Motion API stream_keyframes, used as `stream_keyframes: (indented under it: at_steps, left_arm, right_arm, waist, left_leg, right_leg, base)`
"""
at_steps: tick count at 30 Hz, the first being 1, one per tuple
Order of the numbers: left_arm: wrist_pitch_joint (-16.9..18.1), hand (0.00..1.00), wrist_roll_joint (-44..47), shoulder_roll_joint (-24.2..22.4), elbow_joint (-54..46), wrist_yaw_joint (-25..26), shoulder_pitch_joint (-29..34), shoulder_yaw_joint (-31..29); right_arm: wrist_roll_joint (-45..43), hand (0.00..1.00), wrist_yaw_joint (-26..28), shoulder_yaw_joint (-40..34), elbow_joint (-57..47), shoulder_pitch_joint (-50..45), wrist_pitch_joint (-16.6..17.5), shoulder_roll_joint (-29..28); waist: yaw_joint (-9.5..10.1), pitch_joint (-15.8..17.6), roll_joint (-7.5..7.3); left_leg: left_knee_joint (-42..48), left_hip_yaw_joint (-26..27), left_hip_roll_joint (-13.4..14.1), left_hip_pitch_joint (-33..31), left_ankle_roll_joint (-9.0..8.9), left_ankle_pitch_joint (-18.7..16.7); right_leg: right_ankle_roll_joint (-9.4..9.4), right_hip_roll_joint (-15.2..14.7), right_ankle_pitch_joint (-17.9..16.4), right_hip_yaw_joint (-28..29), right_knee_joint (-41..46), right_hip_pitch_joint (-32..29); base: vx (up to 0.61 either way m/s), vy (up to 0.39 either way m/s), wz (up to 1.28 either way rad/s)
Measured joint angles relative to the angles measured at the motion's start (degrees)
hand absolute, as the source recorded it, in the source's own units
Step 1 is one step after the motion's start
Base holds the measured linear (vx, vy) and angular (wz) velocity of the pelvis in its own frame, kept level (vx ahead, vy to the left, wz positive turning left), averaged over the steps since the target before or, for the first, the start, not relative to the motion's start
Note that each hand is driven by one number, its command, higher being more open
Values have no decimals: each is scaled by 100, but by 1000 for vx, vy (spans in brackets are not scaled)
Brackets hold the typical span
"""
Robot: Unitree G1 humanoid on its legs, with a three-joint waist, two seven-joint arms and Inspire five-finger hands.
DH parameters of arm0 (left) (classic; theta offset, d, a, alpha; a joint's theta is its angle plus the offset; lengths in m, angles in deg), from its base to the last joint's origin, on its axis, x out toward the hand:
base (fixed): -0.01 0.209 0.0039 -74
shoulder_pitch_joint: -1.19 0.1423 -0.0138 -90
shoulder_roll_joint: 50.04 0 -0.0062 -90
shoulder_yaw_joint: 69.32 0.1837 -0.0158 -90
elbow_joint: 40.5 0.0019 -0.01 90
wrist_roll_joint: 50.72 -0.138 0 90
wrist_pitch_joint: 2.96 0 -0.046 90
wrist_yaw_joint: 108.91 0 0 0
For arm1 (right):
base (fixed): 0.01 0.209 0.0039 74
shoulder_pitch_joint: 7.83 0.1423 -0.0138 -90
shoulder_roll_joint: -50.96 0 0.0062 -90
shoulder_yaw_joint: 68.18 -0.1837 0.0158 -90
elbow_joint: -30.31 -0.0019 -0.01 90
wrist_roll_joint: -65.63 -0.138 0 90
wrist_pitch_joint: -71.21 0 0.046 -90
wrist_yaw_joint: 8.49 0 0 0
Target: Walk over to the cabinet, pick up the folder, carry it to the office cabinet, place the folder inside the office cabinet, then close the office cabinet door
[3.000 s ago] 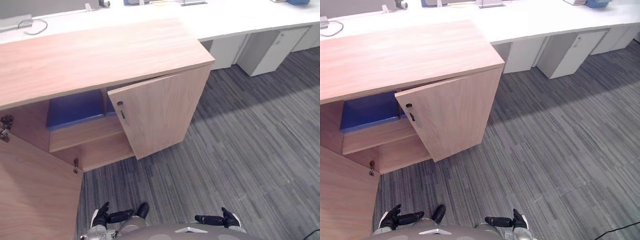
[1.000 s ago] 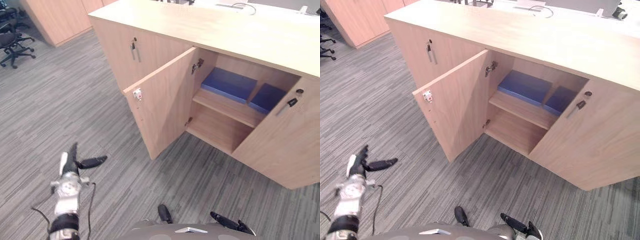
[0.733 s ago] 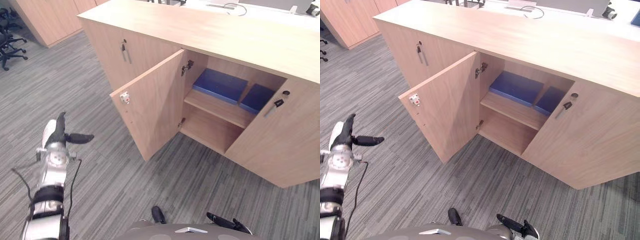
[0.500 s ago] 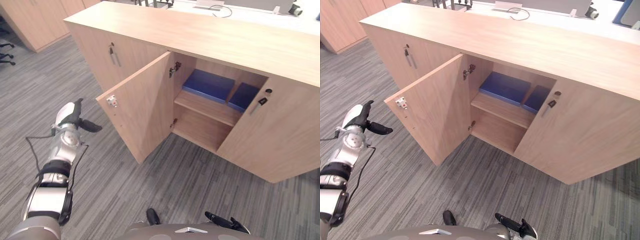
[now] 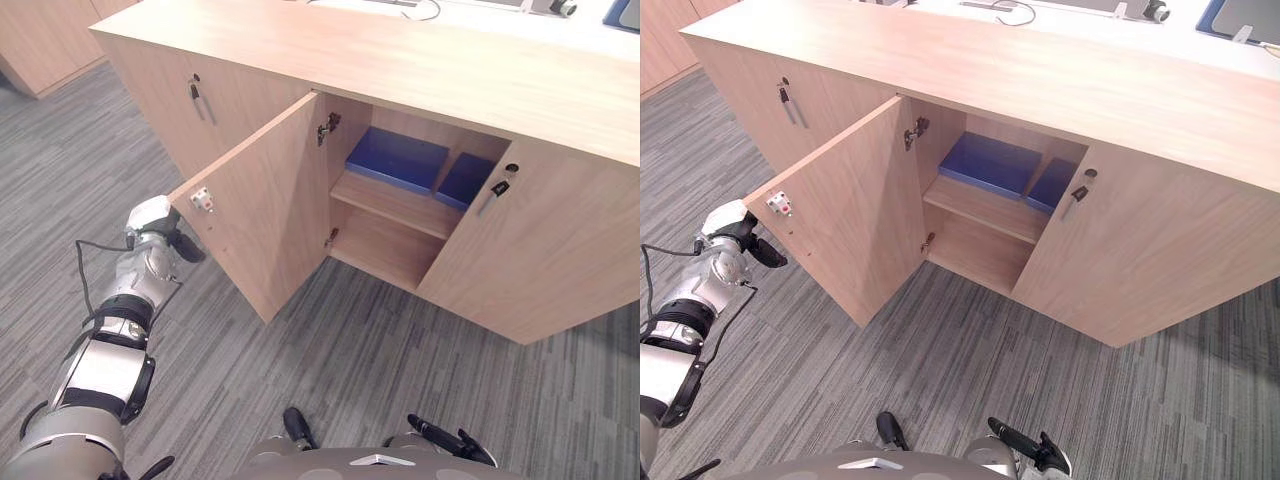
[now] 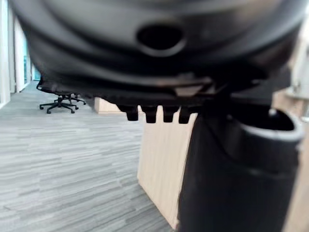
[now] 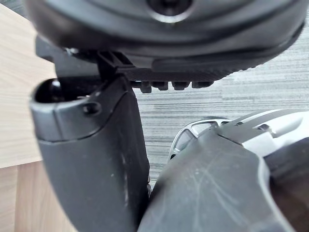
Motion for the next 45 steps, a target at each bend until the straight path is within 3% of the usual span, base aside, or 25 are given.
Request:
stream_keyframes:
  at_steps: [5, 11, 14, 16, 18, 22, 24, 28, 30, 33, 34, 35, 37, 41, 45]
  left_arm:
    - [54, 100, -870, 224, -955, 220, 379, 1077]
    - [661, 100, -1594, 197, -3027, 473, 940, 2128]
    - [830, 100, -1667, -136, -3883, 493, 1180, 2483]
    - [1248, 100, -1656, -354, -4463, 494, 1268, 2935]
    - [1850, 100, -1621, -982, -5089, 478, 1555, 3549]
    - [2486, 100, -1384, -2076, -5169, 445, 1987, 4018]
    - [2508, 100, -1183, -2334, -5087, 449, 2156, 4013]
    - [2443, 100, -988, -2449, -4298, 462, 2678, 3598]
    - [2208, 100, -976, -2472, -3650, 406, 3085, 3078]
    - [1607, 100, -262, -2672, -2554, 13, 3739, 1562]
    - [1450, 100, 87, -2772, -2280, -71, 3833, 1138]
    - [1096, 100, 1054, -2937, -1627, -217, 3887, 205]
    - [717, 100, 2609, -2875, -886, -326, 3885, -607]
    - [583, 100, 4159, -2609, 547, -401, 4139, -1797]
    - [557, 100, 5317, -2805, 1109, -408, 4622, -2471]
  right_arm:
    - [-2, 100, -117, 72, -13, -69, 137, -16]
    - [3, 100, -291, 293, -21, -87, 264, 20]
    - [4, 100, -378, 319, -49, -83, 290, 9]
    - [4, 100, -465, 300, -49, -83, 290, 13]
    - [28, 100, -549, 285, -41, -80, 277, 7]
    - [29, 100, -684, 282, -38, -81, 264, 6]
    - [28, 100, -737, 286, -38, -124, 252, 23]
    - [26, 100, -833, 294, -58, -181, 234, 56]
    - [28, 100, -846, 343, -62, -174, 199, 74]
    - [30, 100, -869, 347, -69, -172, 89, 44]
    - [35, 100, -869, 346, -69, -174, 51, 30]
    - [39, 100, -855, 345, -70, -167, -24, 5]
    - [59, 100, -776, 349, -73, -141, -110, 3]
    - [166, 100, -631, 349, -50, -101, -151, -78]
    - [208, 100, -621, 322, -25, -111, -151, -102]
  waist:
    - [85, 9, -14]
    - [63, 4, -19]
    - [-61, -10, -13]
    - [-80, -37, 19]
    - [-154, -104, 43]
    - [-233, -206, 93]
    - [-239, -306, 145]
    - [-236, -392, 227]
    - [-222, -394, 231]
    - [-202, -410, 141]
    - [-197, -423, 113]
    - [-184, -432, 48]
    - [-166, -453, -9]
    - [-124, -454, -172]
    - [-100, -458, -209]
  left_leg:
    - [-3, 64, -37, -39, 3, -5]
    - [-6, 74, -135, -138, 173, -139]
    - [-2, 99, -225, -142, 221, -174]
    - [0, 107, -283, -140, 264, -189]
    - [3, 101, -335, -124, 308, -220]
    - [3, 89, -349, -34, 329, -257]
    - [2, 72, -327, -25, 309, -273]
    - [-1, -33, -297, 63, 306, -270]
    - [-6, -80, -278, 63, 312, -251]
    - [-12, -86, -249, 44, 315, -228]
    - [-12, -83, -247, 38, 315, -228]
    - [-11, -61, -244, 38, 315, -229]
    - [-11, 28, -238, 43, 307, -234]
    - [-8, 264, -230, 67, 255, -271]
    - [-7, 435, -212, 175, 192, -313]
  right_leg:
    - [45, 2, 172, 59, -167, -22]
    - [108, -18, 372, 67, -396, -28]
    - [201, -77, 490, 68, -488, -10]
    - [253, -124, 536, 73, -505, -4]
    - [300, -140, 591, 56, -598, 67]
    - [295, -147, 593, 94, -615, 126]
    - [284, -124, 581, 115, -619, 125]
    - [258, -66, 561, 54, -685, 264]
    - [226, -47, 508, 47, -698, 273]
    - [244, -3, 516, 55, -764, 268]
    - [256, 4, 525, 60, -788, 268]
    - [264, 8, 540, 77, -808, 266]
    - [267, 28, 591, 178, -876, 244]
    - [288, 99, 770, 394, -1138, 215]
    - [262, 168, 883, 540, -1377, 324]
  base:
    - [-77, 69, -5]
    - [-60, 85, 0]
    - [2, 92, -3]
    - [49, 88, -2]
    - [74, 54, 2]
    - [52, 4, -9]
    - [2, -39, -8]
    - [-40, -17, 7]
    - [-74, 3, 6]
    - [-56, 1, -3]
    - [-21, 11, -4]
    - [-14, 15, -6]
    - [-2, 23, -18]
    - [17, 20, -33]
    - [0, 4, -24]
